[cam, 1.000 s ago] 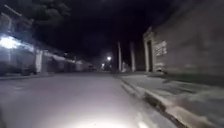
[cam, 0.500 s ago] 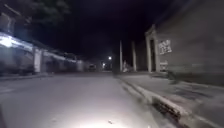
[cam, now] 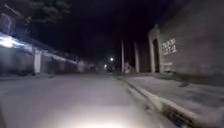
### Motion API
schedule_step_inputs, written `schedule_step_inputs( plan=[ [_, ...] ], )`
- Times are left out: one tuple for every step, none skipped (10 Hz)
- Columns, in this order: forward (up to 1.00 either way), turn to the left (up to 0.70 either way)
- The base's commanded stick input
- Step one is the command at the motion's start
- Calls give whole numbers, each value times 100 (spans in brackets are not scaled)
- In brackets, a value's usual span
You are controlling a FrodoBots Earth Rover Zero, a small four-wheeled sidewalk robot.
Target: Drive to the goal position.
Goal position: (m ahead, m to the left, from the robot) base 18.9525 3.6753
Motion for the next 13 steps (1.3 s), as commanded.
schedule_step_inputs(
  plan=[
    [70,-35],
    [70,-35],
    [70,-35],
    [70,-35],
    [70,-35],
    [70,-33],
    [70,-30],
    [70,0],
    [70,0],
    [70,0],
    [70,0],
    [70,0],
    [70,0]
  ],
)
